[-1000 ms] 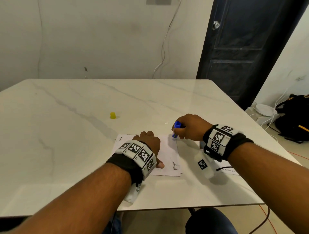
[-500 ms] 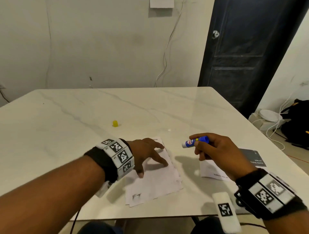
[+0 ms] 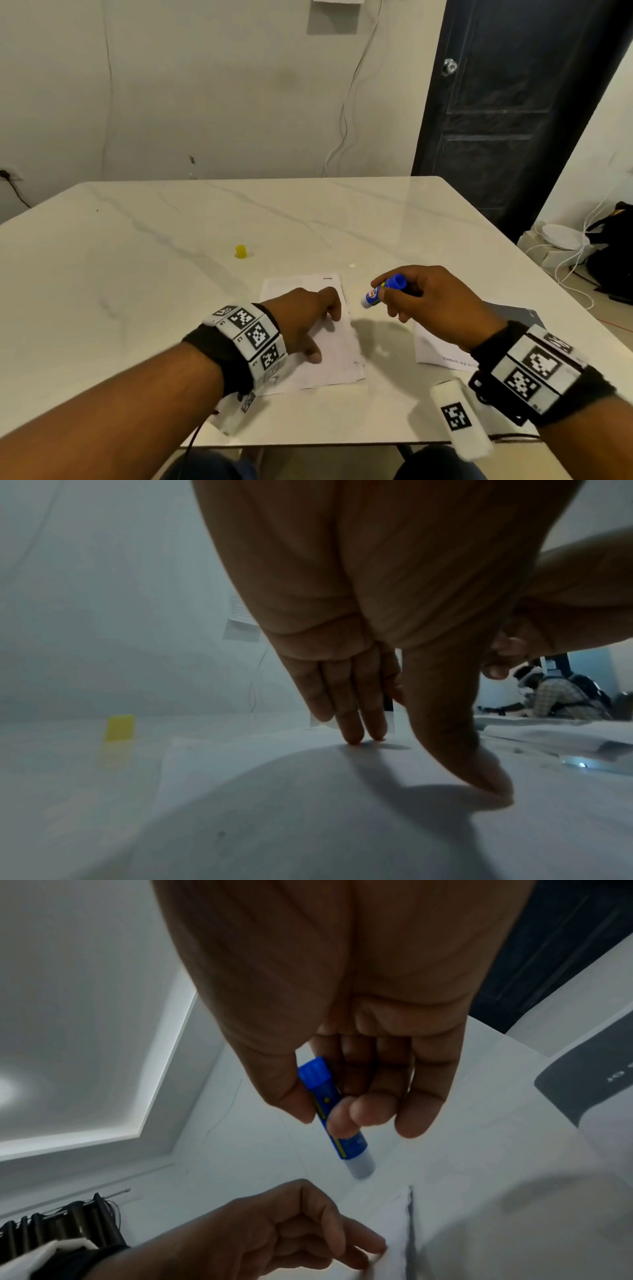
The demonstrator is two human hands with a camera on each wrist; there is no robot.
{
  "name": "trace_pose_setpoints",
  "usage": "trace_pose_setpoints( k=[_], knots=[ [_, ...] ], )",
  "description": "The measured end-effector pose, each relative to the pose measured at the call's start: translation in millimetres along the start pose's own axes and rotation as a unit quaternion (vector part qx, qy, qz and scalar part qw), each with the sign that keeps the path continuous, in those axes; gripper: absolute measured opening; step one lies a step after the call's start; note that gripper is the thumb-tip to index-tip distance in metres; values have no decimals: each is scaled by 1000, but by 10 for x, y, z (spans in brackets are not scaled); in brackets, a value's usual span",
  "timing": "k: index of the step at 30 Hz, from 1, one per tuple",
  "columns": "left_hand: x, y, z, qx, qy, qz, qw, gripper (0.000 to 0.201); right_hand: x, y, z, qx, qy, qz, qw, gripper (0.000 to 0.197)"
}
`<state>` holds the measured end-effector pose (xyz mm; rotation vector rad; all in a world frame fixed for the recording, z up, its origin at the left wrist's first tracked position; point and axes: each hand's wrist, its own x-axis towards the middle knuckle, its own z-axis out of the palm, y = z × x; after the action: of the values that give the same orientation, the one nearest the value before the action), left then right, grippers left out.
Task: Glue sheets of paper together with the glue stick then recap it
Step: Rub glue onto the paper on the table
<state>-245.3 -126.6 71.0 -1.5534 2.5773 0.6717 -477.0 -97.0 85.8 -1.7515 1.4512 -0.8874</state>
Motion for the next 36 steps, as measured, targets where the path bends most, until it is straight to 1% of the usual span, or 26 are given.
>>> trace_pose_setpoints(
  k=[4, 6, 8, 10, 11, 12, 15, 16, 19, 25, 28, 31, 33, 36],
  knots=[
    [26, -62, -30, -31, 64, -3, 997, 59, 212, -81, 44, -55, -26, -3, 998, 10],
    [46, -96, -21, -30, 65, -8, 997, 65, 340, -142, 60, -71, -39, 0, 997, 12],
    [53, -134, -12, -11, 53, -23, 998, 80, 473, -187, 104, -89, -48, 4, 995, 14],
    [71, -178, -6, 36, 30, -43, 998, 104, 597, -214, 171, -121, -49, 8, 991, 23],
    [84, -191, -10, 60, 10, -55, 997, 112, 660, -223, 209, -137, -51, 10, 989, 27],
    [91, -187, -24, 82, -10, -61, 995, 112, 716, -229, 243, -144, -55, 12, 988, 29],
    [115, -148, -77, 126, -52, -49, 989, 95, 917, -243, 340, -149, -57, 24, 987, 29],
    [125, -137, -84, 140, -65, -45, 987, 95, 995, -238, 374, -156, -52, 29, 986, 30],
    [157, -119, -94, 190, -94, -41, 976, 103, 1209, -241, 467, -180, -47, 42, 982, 32],
    [224, -112, -101, 195, -100, -52, 974, 104, 1460, -240, 643, -229, -51, 41, 971, 33],
    [243, -131, -92, 173, -90, -63, 979, 94, 1483, -215, 704, -256, -47, 41, 965, 26],
    [229, -164, -67, 182, -83, -45, 979, 103, 1485, -194, 715, -270, -41, 42, 961, 27],
    [219, -168, -67, 191, -79, -35, 978, 103, 1475, -190, 706, -279, -47, 43, 958, 29],
    [215, -129, -94, 206, -93, -33, 974, 100, 1435, -189, 693, -281, -58, 44, 957, 33]
  ],
)
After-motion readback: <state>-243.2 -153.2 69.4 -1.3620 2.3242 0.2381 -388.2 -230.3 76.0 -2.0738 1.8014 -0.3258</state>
